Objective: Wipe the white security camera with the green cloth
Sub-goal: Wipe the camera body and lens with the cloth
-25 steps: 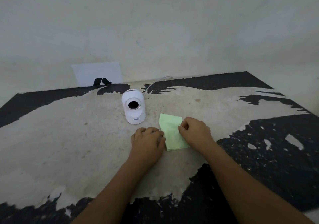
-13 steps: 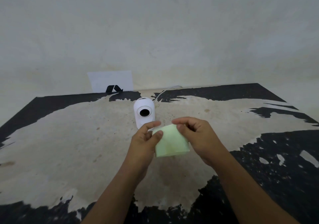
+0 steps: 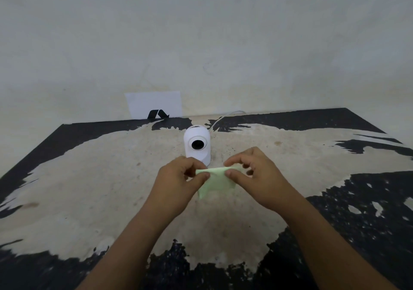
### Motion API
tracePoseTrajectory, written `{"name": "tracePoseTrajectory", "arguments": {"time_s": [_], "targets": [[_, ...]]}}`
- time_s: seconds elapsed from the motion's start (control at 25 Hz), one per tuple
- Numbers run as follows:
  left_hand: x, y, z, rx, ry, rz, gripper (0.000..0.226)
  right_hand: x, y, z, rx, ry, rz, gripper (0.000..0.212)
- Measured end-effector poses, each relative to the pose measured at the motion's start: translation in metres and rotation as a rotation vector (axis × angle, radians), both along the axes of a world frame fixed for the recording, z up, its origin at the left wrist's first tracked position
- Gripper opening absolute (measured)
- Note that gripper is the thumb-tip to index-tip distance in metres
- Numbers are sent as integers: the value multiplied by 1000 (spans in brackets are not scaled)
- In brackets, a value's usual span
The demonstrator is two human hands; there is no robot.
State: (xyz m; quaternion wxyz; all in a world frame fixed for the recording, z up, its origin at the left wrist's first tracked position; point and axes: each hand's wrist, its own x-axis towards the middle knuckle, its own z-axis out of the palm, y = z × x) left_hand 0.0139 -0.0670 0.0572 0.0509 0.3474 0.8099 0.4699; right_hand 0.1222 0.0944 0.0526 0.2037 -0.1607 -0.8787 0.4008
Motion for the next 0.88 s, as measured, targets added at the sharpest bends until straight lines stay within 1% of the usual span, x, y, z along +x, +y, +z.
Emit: {"name": "tracePoseTrajectory", "arguments": {"time_s": [0.08,0.12,0.2,0.24,0.32,0.44,0.48,0.52,0.6,0.68,0.72,0.76,0.8,0.88], "targets": [[-2,3,2,42,-35,-69,7,-3,2,2,-170,-41,105,32],[-4,6,3,41,-53,-111,3,-5,2,3,-255,-51,142,32],[-8,12,6,29,-83,-167,3,-10,2,4,-368,-9,143,13],[-12,15,6,40,-102,-165,3,-14,3,4,-405,22,116,4],[-24,19,3,87,-136,-102,5,-23,8,-5,-451,52,12,11],[-50,22,-13,118,-119,88,1,-43,24,-20,-585,88,-203,10],[-60,24,-20,109,-103,152,6,-52,30,-23,-613,107,-276,9],[-68,27,-27,82,-96,195,18,-62,35,-24,-614,127,-333,11],[-84,34,-42,-17,-105,219,52,-83,41,-22,-584,164,-392,16],[-97,42,-53,-136,-117,196,86,-103,39,-19,-542,191,-388,24],[-101,46,-58,-167,-127,178,96,-112,36,-20,-504,197,-351,30],[-103,50,-60,-171,-138,159,102,-119,31,-20,-455,193,-298,35],[-105,54,-62,-164,-149,149,102,-124,25,-21,-401,192,-240,38],[-105,60,-64,-181,-146,148,95,-131,12,-22,-308,211,-137,40]]}}
